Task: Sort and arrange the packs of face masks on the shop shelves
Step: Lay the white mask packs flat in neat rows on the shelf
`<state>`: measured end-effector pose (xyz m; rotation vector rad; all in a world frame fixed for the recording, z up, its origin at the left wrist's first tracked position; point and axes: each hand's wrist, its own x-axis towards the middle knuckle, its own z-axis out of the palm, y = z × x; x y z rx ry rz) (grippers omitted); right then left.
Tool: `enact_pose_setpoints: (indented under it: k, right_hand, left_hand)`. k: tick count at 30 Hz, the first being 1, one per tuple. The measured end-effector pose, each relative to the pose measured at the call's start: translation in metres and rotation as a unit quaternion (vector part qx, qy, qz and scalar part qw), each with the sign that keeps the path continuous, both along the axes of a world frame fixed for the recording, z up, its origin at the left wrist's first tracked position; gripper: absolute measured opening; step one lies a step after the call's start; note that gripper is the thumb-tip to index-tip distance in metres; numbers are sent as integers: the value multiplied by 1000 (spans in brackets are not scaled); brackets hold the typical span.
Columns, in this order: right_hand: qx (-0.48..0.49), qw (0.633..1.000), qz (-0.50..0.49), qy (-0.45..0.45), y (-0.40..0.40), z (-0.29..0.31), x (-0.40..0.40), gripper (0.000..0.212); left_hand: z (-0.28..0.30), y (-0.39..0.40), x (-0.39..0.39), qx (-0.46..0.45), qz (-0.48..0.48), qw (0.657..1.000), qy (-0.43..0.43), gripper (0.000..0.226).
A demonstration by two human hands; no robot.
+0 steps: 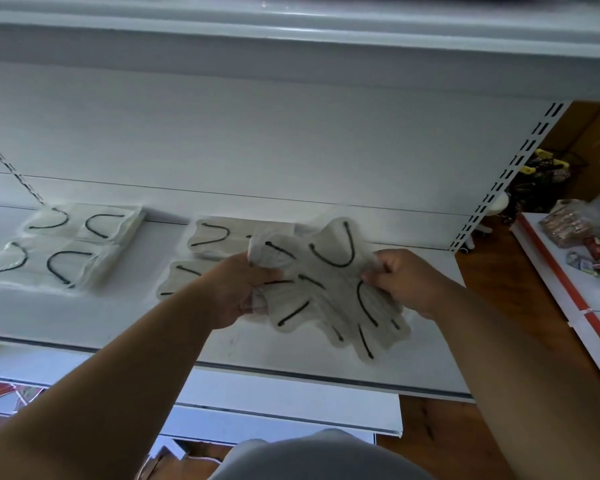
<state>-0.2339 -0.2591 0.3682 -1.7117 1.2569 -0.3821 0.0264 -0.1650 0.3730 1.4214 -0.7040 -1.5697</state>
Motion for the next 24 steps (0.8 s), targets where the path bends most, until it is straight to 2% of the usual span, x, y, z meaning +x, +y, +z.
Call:
enact_pose_setpoints:
  k: [2,6,9,11,12,13,14,16,17,19,22,24]
  right_hand:
    - [-53,995,50,67,-2,5,8,8]
    - [-161,979,81,93,2,8,27,19]
    - [-275,953,-44,122,0,1,30,25]
    - [-288,936,-186,85,0,2,26,28]
    - [-235,936,-261,25,0,2,24,26]
    - [-141,934,-321,-69,2,3,25,22]
    - [-24,915,-358,-184,5,3,27,15]
    - [170,838,-375,-358,16,0,38,5]
    - [224,808,-377,-393,22,-5,45,9]
    - [273,787,-397,-386,36,-19,57,15]
    - [283,797,-422,-327,52,-32,64,13]
    - [278,794,-412,-351,56,-33,61,9]
  left_hand:
    - [0,1,-5,1,-11,1000,5,26]
    - [-7,4,-16,-18,-31,999,13,39]
    - [-13,4,-21,-25,23,999,-22,24]
    - [-15,4,-22,-29,74,996,-31,15]
    - [-14,5,-23,-40,96,994,-26,13]
    - [-14,5,-24,-51,116,992,-17,14]
    - [-14,6,-25,-63,129,990,-8,15]
    - [-15,7,-32,-97,136,986,11,25]
    - [-16,8,-37,-117,135,984,20,29]
    - [-16,10,-52,-141,134,981,30,34]
    - [-17,14,-66,-151,118,982,8,40]
    - [-19,15,-70,-166,84,982,-27,49]
